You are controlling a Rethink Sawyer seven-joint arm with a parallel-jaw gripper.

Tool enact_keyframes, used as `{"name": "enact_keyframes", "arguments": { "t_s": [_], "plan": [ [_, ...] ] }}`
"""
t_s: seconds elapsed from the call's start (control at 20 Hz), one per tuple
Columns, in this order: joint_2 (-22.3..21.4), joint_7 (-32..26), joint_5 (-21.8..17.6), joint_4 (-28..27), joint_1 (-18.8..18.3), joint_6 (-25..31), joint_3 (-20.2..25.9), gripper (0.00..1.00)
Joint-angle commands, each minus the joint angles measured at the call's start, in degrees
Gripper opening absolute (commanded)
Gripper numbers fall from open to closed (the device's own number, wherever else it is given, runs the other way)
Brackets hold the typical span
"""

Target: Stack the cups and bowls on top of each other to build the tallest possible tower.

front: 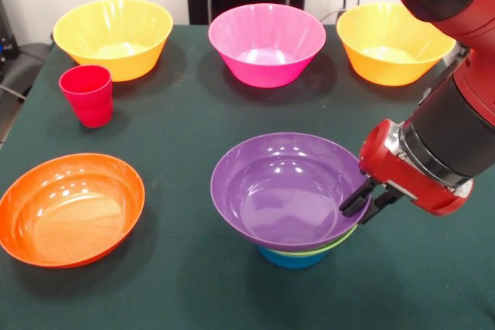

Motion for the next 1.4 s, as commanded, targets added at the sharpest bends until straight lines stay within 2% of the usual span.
{"name": "enact_keyframes", "arguments": {
  "t_s": [0.05, 0.7, 1.4],
  "plan": [
    [4.1, 5.7, -2.0, -1.5, -0.2, 1.2, 2.4, 0.0],
    [5.9, 7.9, -0.1, -3.5, -0.4, 2.5, 0.7, 0.0],
    [4.5, 7.3, -0.9, 0.7, 1.7, 1.3, 3.1, 0.0]
  ]
}}
